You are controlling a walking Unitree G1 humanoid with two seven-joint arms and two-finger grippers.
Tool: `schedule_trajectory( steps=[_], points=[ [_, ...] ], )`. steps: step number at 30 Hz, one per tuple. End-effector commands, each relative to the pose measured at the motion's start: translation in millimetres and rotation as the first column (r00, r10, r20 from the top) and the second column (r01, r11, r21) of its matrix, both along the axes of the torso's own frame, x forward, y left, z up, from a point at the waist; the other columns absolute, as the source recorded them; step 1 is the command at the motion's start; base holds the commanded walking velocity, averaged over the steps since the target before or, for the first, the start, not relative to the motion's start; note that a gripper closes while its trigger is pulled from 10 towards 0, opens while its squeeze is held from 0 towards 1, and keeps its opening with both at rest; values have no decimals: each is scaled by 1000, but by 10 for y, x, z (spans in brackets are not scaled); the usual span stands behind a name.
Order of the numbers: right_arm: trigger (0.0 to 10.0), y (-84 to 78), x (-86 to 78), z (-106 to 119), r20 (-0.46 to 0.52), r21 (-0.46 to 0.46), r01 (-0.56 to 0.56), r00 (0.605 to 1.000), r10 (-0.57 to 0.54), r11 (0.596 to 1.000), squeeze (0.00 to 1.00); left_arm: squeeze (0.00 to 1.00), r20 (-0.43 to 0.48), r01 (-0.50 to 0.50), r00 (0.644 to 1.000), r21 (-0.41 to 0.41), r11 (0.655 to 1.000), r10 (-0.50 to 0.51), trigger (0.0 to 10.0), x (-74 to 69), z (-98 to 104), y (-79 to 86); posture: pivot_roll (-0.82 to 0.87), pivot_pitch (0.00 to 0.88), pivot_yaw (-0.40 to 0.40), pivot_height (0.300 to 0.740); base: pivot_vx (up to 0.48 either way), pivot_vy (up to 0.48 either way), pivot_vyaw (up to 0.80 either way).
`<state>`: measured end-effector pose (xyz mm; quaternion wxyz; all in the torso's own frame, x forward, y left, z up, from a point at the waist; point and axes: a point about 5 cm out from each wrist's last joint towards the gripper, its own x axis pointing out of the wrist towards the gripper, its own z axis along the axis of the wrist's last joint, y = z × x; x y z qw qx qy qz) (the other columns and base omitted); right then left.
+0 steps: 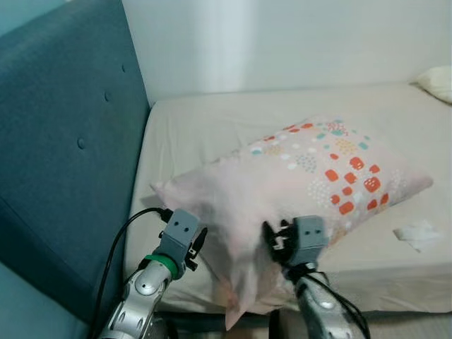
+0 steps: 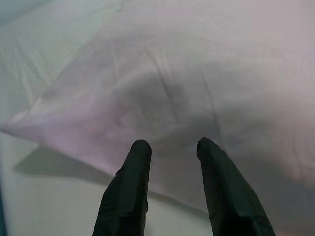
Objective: Clean up the room
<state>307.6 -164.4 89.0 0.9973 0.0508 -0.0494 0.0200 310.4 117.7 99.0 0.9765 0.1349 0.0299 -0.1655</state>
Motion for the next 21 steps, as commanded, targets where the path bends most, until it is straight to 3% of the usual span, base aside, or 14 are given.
schedule_trajectory(
  steps=[1,2,3,4,8,9,11,12,13,14,15,18,21],
  points=[
    [10000,-142,-58,19,20,12,96,995,-96,995,0,0,-14,-11,1000,5,1000,11,10000,-19,-22,45,-105,89,106,596,0,0,0],
    [10000,-214,-83,42,35,15,146,989,-146,989,0,0,-14,-10,1000,6,1000,11,10000,-20,-22,47,-107,93,107,596,0,0,0],
    [10000,-281,-110,70,54,11,188,981,-189,982,67,0,-14,-10,1000,6,1000,10,10000,-21,-21,49,-108,93,108,596,0,0,0],
    [10000,-354,-144,110,83,-3,240,967,-239,971,1000,0,-14,-9,1000,7,1000,9,10000,-22,-22,52,-113,97,110,596,0,0,0],
    [10000,-600,-275,157,114,28,404,908,-404,914,1000,0,-15,-4,1000,10,1000,4,10000,-15,-22,42,-119,99,113,596,0,0,0],
    [10000,-600,-275,157,114,28,404,908,-404,914,1000,0,-15,-4,1000,10,1000,4,10000,-15,-22,42,-119,99,113,596,0,0,0],
    [10000,-684,-308,-7,11,135,421,905,-426,897,1000,0,-13,-1,1000,7,1000,1,10000,-2,-5,25,-121,101,121,596,0,0,0],
    [10000,-664,-275,-82,-43,221,369,929,-369,903,1000,0,-11,3,1000,6,1000,-3,10000,6,8,15,-116,105,130,596,0,0,0],
    [10000,-664,-275,-82,-43,221,369,929,-369,903,1000,0,-11,3,1000,6,1000,-3,10000,6,8,15,-116,105,130,596,0,0,0],
    [10000,-642,-235,-126,-72,298,325,945,-318,897,31,0,-8,5,1000,6,1000,-5,10000,12,20,7,-113,104,134,596,0,0,0],
    [10000,-641,-161,-147,-95,384,292,956,-276,876,0,0,5,1,1000,4,1000,-1,10000,27,59,13,-105,109,138,596,0,0,0],
    [10000,-640,-116,-150,-107,437,276,961,-255,856,0,0,14,-3,1000,2,1000,3,10000,37,87,19,-103,111,138,596,0,0,0],
    [10000,-700,15,-144,-142,521,315,949,-283,793,0,0,99,-72,992,-78,994,80,10000,208,408,128,-78,123,141,596,0,0,0]
  ],
)
